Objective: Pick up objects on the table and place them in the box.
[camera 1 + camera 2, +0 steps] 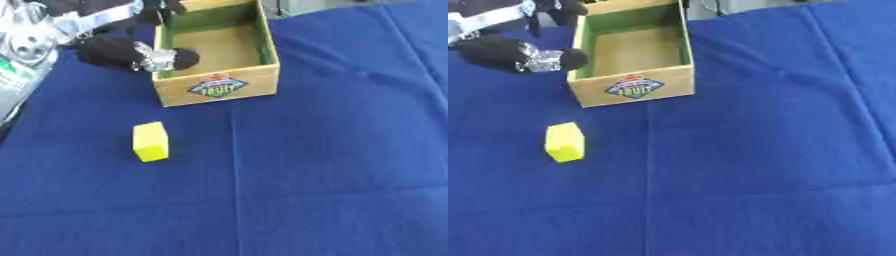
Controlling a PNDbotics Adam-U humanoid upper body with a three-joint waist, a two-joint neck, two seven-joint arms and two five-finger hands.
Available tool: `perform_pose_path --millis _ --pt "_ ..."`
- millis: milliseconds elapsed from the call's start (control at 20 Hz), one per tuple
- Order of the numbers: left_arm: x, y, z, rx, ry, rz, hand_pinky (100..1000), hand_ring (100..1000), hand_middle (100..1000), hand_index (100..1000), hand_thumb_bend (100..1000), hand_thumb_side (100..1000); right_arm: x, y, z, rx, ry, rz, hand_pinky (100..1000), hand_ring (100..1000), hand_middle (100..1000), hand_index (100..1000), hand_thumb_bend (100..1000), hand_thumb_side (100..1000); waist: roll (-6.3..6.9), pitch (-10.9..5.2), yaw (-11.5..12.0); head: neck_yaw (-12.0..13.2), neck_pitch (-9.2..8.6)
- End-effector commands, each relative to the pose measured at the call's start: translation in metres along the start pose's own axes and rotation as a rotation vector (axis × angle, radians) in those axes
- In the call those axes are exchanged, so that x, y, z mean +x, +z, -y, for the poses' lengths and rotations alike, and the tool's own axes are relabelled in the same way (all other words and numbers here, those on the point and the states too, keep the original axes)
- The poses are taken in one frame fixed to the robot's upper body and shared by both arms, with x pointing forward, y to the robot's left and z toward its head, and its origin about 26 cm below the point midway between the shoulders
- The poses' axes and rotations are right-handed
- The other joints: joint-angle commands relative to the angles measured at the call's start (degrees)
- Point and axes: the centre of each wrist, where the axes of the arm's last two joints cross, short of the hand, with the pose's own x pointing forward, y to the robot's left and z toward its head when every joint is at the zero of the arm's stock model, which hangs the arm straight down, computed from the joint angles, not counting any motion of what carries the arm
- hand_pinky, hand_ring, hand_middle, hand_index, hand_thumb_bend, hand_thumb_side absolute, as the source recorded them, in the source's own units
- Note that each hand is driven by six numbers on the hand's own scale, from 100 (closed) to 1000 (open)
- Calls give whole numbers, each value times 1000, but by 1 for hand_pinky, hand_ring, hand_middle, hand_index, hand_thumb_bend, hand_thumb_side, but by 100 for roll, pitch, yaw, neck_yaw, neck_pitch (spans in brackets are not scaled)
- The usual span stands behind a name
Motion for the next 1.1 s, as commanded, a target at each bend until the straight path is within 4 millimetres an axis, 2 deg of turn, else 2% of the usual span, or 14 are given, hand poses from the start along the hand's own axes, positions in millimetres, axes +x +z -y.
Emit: perform_pose_path --millis 50,200,500,1100 --pt "6 15 -17 3 -89 -10 607 803 765 947 782 1000 7 -7 4 13 14 37 634 665 525 730 100 912 -14 -134 17 -40 -47" --pt "13 25 -23 0 -149 4 629 814 774 948 895 1000 7 -7 4 15 17 36 634 665 524 730 100 911 1 -135 27 -62 -45" --pt "23 44 -31 -44 -304 11 665 821 781 920 978 1000 6 -6 6 19 23 35 635 665 524 730 100 910 30 -134 43 -102 -33" --pt "22 42 -19 -178 -359 2 615 759 717 841 939 1000 5 -5 6 21 27 29 637 666 523 730 100 910 31 -129 105 -124 -22"
